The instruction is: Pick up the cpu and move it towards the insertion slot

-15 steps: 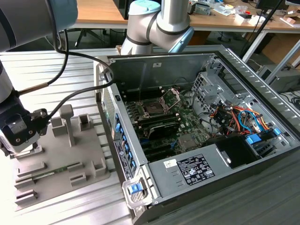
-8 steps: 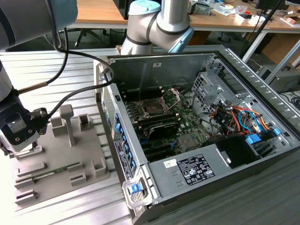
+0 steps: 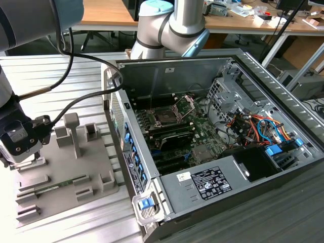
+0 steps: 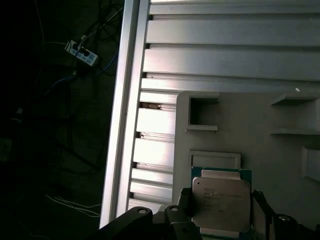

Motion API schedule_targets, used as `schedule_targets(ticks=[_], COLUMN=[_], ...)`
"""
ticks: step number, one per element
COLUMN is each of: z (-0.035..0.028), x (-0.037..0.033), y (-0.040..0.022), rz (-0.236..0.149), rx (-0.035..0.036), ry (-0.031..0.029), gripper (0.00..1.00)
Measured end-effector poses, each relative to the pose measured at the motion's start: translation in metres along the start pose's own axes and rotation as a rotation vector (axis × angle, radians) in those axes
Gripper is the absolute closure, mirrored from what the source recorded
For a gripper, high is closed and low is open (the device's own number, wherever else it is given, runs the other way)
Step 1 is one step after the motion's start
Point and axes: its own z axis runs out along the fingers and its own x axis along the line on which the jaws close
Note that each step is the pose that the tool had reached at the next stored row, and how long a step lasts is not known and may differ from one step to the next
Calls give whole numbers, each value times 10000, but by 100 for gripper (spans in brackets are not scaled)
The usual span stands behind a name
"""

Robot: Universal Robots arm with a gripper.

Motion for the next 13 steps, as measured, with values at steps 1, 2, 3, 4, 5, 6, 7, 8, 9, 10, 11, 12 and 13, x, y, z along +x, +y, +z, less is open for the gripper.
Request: schedule_targets(ticks=[1,2,3,4,5,6,7,8,9,10,11,12,13], z=[-4,-7,-9,-14,-16,-20,-22,-25,-28,-32,-39,-42,-44], x=[0,0,0,0,0,0,0,0,0,0,0,0,0], y=[0,1,1,1,1,1,1,1,2,2,2,2,3], rz=[0,0,0,0,0,0,0,0,0,0,0,0,0], rx=[0,0,-1,-1,-2,-2,-2,-2,-3,-3,-4,-4,-5], ry=[0,0,0,0,0,0,0,0,0,0,-1,-1,-1], gripper=[45,45,45,45,45,45,45,45,45,45,45,45,45])
